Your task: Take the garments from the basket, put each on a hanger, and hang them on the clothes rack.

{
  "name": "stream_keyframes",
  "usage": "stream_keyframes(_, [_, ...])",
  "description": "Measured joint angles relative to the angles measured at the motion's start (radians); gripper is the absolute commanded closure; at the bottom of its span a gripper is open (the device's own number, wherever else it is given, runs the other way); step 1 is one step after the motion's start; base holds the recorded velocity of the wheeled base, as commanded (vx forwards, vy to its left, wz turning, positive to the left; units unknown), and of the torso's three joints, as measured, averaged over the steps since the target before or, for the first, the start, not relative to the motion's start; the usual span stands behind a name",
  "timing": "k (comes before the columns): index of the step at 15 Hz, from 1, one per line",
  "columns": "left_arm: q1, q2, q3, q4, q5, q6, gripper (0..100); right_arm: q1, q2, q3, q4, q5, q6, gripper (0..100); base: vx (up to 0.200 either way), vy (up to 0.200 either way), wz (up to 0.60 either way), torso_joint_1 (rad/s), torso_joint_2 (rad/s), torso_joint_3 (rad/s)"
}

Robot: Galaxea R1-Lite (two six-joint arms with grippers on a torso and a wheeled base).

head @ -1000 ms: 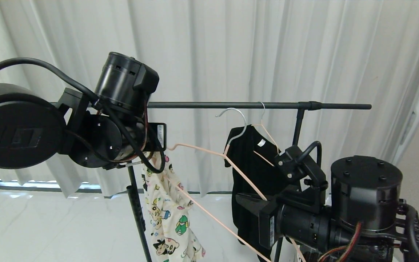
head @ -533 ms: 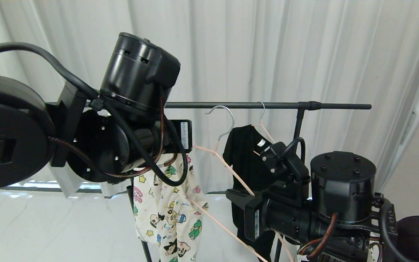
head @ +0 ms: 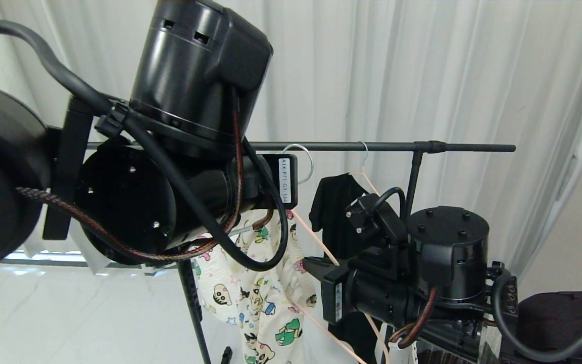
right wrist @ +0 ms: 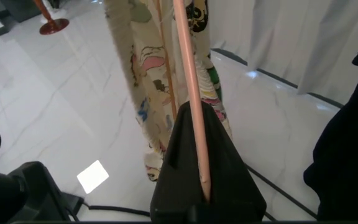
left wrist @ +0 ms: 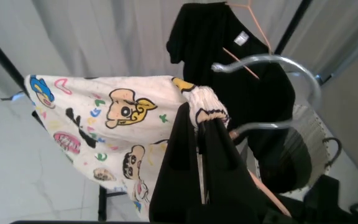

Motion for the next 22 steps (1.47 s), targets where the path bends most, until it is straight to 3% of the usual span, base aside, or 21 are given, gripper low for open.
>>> stream_keyframes(3, [-0.004,-0.004,0.005,0.0,-0.021,0.0,100,0.0,0.006,-0.003,-0.001,-0.037,0.001,100,0.0,0.0,0.0,0.0,0.0,0.0])
stream_keyframes(4, [-0.004,-0.004,0.005,0.0,-0.021,0.001,0,0.0,0.006,-0.003,-0.003,-0.044,0.002,100,0.0,0.0,0.0,0.0,0.0,0.0])
stream_keyframes(16, [0.014,-0.046,0.047,-0.001,-0.011,0.008,0,-0.012,-0.003,0.003,-0.087,-0.174,-0.022,100,0.0,0.0,0.0,0.0,0.0,0.0])
stream_keyframes(18, [0.013,-0.086,0.12,-0.001,-0.011,0.056,0,-0.022,-0.007,0.028,-0.117,-0.187,-0.087,100,0.0,0.0,0.0,0.0,0.0,0.0])
stream_keyframes(20, [0.038,-0.151,0.25,-0.014,-0.029,0.15,0,-0.026,-0.02,0.079,-0.149,-0.177,-0.13,100,0.0,0.0,0.0,0.0,0.0,0.0])
stream_keyframes(22, [0.076,-0.253,0.402,-0.076,-0.129,0.241,0,-0.028,-0.051,0.153,-0.17,-0.131,-0.151,100,0.0,0.0,0.0,0.0,0.0,0.0])
